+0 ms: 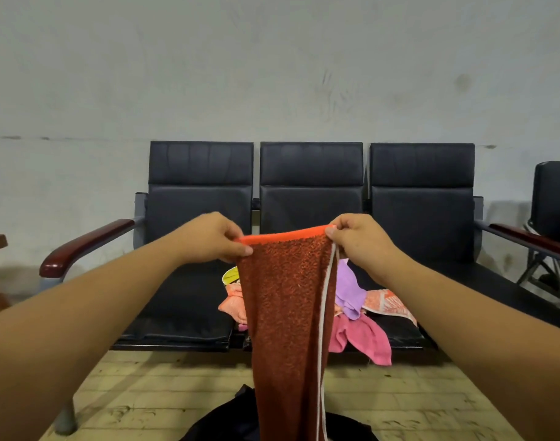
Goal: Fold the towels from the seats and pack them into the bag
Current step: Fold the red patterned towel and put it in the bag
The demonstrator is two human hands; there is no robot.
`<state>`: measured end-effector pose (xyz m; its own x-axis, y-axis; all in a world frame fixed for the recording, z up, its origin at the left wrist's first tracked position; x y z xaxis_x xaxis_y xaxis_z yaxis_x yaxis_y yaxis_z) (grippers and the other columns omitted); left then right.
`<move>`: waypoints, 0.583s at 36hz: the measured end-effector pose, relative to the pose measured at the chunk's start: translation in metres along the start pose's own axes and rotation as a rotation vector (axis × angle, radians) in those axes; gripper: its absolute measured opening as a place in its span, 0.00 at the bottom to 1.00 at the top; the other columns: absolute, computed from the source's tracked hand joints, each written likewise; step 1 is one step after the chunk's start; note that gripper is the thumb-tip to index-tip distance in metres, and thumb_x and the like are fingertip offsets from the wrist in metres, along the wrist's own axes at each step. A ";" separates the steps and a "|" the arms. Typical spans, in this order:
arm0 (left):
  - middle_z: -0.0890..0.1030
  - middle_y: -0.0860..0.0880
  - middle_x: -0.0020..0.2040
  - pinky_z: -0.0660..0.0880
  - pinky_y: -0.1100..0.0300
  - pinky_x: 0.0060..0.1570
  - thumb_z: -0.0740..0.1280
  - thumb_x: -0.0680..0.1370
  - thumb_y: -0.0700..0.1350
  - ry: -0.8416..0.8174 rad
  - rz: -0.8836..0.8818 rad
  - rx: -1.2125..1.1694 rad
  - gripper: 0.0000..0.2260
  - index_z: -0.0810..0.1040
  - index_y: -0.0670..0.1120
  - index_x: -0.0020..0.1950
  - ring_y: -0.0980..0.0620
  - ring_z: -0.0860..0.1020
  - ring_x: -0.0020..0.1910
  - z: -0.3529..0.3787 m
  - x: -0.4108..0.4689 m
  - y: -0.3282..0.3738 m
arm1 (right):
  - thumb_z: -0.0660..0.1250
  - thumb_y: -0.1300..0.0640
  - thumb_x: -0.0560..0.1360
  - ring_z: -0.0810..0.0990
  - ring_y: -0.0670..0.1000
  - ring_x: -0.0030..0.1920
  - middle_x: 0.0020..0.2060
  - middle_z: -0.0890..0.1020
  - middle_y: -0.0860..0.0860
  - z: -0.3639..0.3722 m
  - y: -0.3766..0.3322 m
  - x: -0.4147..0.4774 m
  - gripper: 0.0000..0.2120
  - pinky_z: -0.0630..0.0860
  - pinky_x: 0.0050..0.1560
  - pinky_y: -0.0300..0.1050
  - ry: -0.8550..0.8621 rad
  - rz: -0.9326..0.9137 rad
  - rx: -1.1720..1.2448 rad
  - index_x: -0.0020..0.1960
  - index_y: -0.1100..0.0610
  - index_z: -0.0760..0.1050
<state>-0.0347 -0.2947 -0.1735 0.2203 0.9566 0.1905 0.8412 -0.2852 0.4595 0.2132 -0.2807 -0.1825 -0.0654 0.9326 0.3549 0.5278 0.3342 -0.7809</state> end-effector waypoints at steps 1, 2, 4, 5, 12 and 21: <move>0.86 0.53 0.38 0.80 0.58 0.52 0.75 0.74 0.50 0.047 0.009 -0.012 0.05 0.85 0.50 0.43 0.58 0.84 0.39 -0.007 0.001 0.006 | 0.65 0.59 0.80 0.80 0.54 0.40 0.37 0.82 0.57 -0.002 0.001 0.003 0.11 0.81 0.54 0.60 0.021 0.019 0.034 0.40 0.57 0.78; 0.86 0.52 0.38 0.80 0.59 0.52 0.75 0.74 0.50 0.092 0.020 -0.025 0.05 0.85 0.49 0.44 0.58 0.85 0.39 -0.015 0.003 0.011 | 0.66 0.60 0.80 0.81 0.55 0.40 0.37 0.82 0.57 -0.005 0.002 0.007 0.11 0.81 0.54 0.60 0.047 0.032 0.070 0.39 0.57 0.78; 0.86 0.52 0.37 0.80 0.58 0.51 0.76 0.73 0.48 0.160 0.049 -0.084 0.05 0.85 0.48 0.45 0.57 0.85 0.39 -0.033 0.007 0.023 | 0.66 0.60 0.80 0.80 0.58 0.41 0.37 0.82 0.58 -0.013 -0.004 0.016 0.12 0.82 0.51 0.58 0.082 0.053 0.127 0.38 0.56 0.77; 0.86 0.51 0.37 0.81 0.58 0.50 0.76 0.73 0.47 0.192 0.065 -0.127 0.05 0.85 0.47 0.45 0.56 0.85 0.39 -0.042 0.009 0.031 | 0.66 0.60 0.79 0.80 0.59 0.41 0.37 0.82 0.58 -0.017 -0.011 0.020 0.11 0.81 0.50 0.58 0.107 0.046 0.154 0.38 0.56 0.77; 0.85 0.44 0.44 0.77 0.71 0.35 0.71 0.77 0.41 0.268 0.075 -0.372 0.08 0.83 0.39 0.53 0.59 0.84 0.36 -0.088 0.019 0.063 | 0.65 0.57 0.80 0.77 0.49 0.41 0.37 0.79 0.50 -0.048 -0.062 0.034 0.13 0.74 0.49 0.47 0.353 -0.089 0.305 0.37 0.53 0.73; 0.83 0.51 0.41 0.74 0.72 0.36 0.73 0.76 0.42 0.437 0.142 -0.304 0.03 0.83 0.47 0.49 0.63 0.81 0.35 -0.084 0.013 0.051 | 0.61 0.59 0.82 0.81 0.58 0.55 0.50 0.82 0.60 -0.025 -0.046 0.038 0.07 0.77 0.62 0.64 0.261 0.048 0.454 0.49 0.59 0.76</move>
<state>-0.0304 -0.3018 -0.0751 0.0417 0.8124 0.5816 0.6233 -0.4761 0.6203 0.2075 -0.2644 -0.1199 0.1934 0.9027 0.3844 0.1013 0.3713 -0.9230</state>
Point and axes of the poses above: each hand's wrist, its own x-axis towards the middle knuckle, its own z-axis out of the palm, y = z × x, the point moved 6 cm from there along x, towards the middle knuckle
